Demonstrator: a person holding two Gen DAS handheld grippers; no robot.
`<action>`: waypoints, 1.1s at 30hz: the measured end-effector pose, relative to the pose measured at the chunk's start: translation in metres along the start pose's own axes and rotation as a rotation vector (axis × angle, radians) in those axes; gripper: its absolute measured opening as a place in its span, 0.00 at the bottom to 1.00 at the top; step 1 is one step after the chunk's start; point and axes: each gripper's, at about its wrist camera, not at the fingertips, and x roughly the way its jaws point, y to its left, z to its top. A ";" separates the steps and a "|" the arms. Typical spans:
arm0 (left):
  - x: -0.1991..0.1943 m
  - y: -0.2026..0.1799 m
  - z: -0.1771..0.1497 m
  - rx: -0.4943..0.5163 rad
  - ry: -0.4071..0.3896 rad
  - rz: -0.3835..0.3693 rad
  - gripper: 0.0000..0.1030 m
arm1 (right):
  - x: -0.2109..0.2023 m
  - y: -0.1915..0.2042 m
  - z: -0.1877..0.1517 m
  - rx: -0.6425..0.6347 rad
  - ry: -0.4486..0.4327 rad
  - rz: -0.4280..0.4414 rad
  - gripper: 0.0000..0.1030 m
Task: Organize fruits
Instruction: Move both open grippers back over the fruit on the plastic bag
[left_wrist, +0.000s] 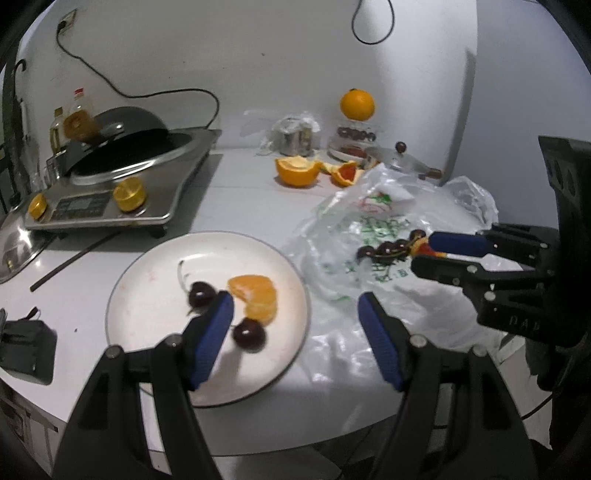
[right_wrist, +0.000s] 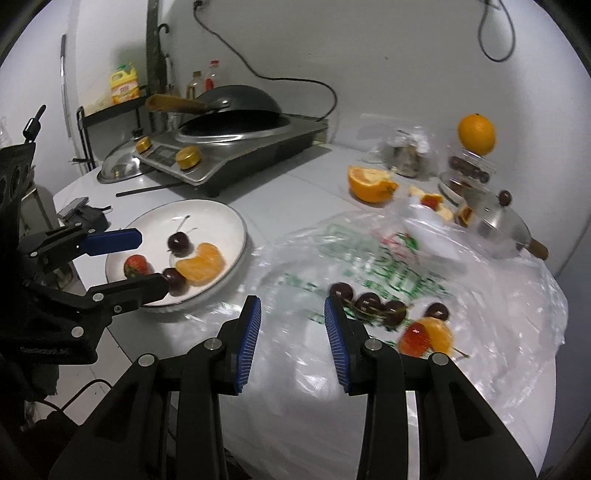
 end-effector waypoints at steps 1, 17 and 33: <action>0.001 -0.004 0.001 0.007 0.001 -0.001 0.69 | -0.002 -0.005 -0.002 0.007 -0.003 -0.005 0.37; 0.026 -0.051 0.013 0.069 0.033 -0.017 0.69 | -0.013 -0.064 -0.026 0.089 -0.008 -0.039 0.37; 0.055 -0.075 0.017 0.102 0.081 -0.033 0.69 | 0.019 -0.102 -0.045 0.159 0.058 -0.035 0.37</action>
